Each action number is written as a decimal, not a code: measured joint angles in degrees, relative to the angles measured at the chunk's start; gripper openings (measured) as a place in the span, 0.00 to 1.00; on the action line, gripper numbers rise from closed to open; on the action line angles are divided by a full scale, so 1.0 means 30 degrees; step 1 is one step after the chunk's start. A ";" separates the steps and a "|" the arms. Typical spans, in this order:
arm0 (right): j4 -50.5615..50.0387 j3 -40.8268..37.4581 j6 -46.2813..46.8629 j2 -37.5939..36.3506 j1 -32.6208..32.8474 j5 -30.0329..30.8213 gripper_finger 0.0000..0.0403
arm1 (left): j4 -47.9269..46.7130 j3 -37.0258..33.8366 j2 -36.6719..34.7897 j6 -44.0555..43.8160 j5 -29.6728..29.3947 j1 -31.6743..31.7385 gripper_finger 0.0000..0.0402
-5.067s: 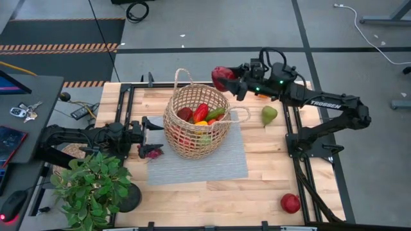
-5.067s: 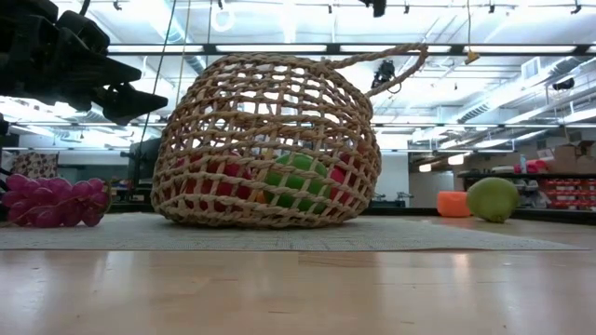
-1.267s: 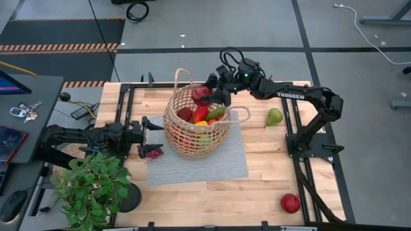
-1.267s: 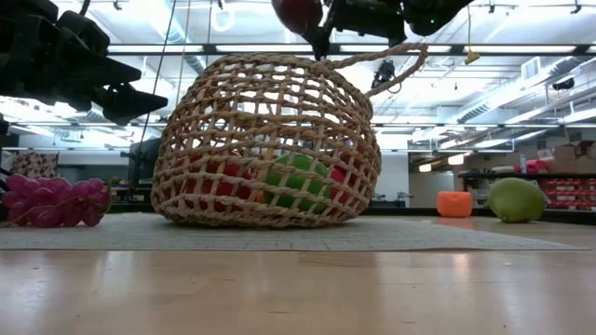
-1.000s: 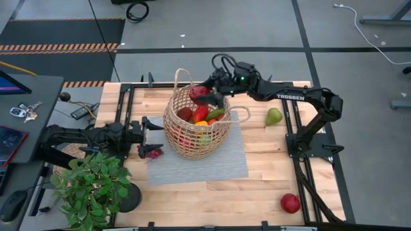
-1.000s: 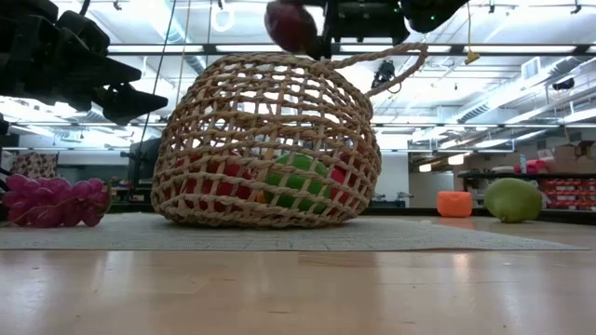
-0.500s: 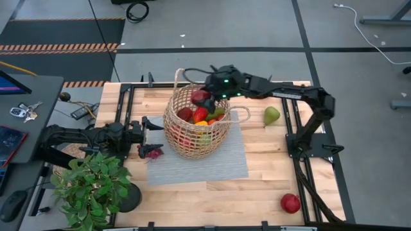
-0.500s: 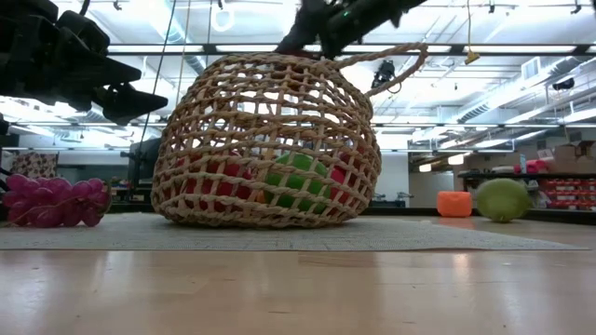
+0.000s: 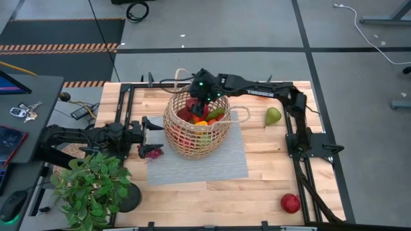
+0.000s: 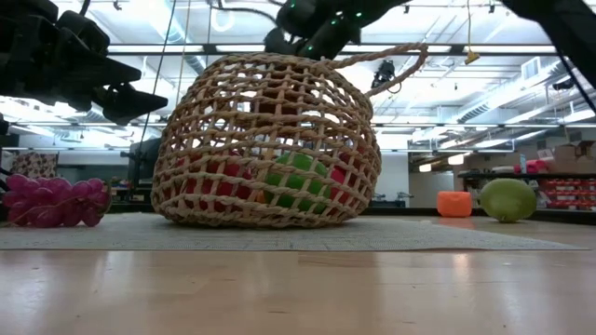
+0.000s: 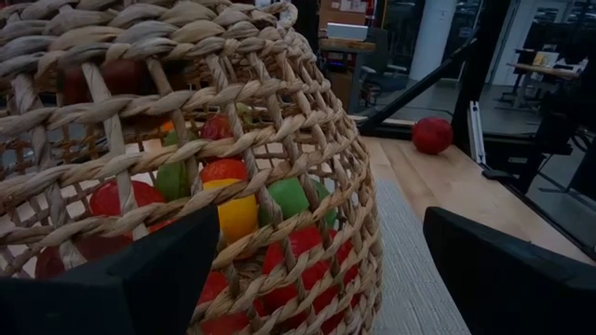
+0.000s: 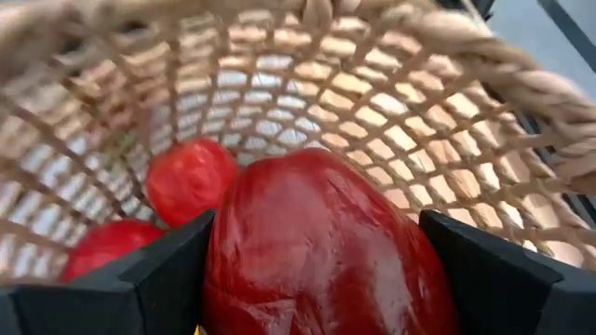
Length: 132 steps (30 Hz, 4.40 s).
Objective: Build produce basket
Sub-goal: Put the red apple into the brown basket, then put the orange into the brown basket
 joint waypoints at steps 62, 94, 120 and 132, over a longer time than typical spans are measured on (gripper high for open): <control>-0.6742 0.3736 -0.3645 -0.2082 -0.1190 0.2906 0.98 | -0.0003 0.0000 0.0001 0.0003 0.0000 0.0001 0.96; -0.1289 -1.2890 0.4539 -0.7941 -1.1433 0.8656 0.92 | -0.0003 0.0000 0.0001 -0.0003 0.0000 0.0001 0.96; -0.2575 -1.2883 0.4830 -0.4519 -1.4294 0.7153 0.92 | 0.0003 0.0000 -0.0005 -0.0003 0.0003 0.0001 0.96; -0.3253 -1.3332 0.6741 -0.4534 -1.3986 0.6884 0.92 | 0.0002 0.0000 0.0000 0.0003 0.0000 -0.0005 0.96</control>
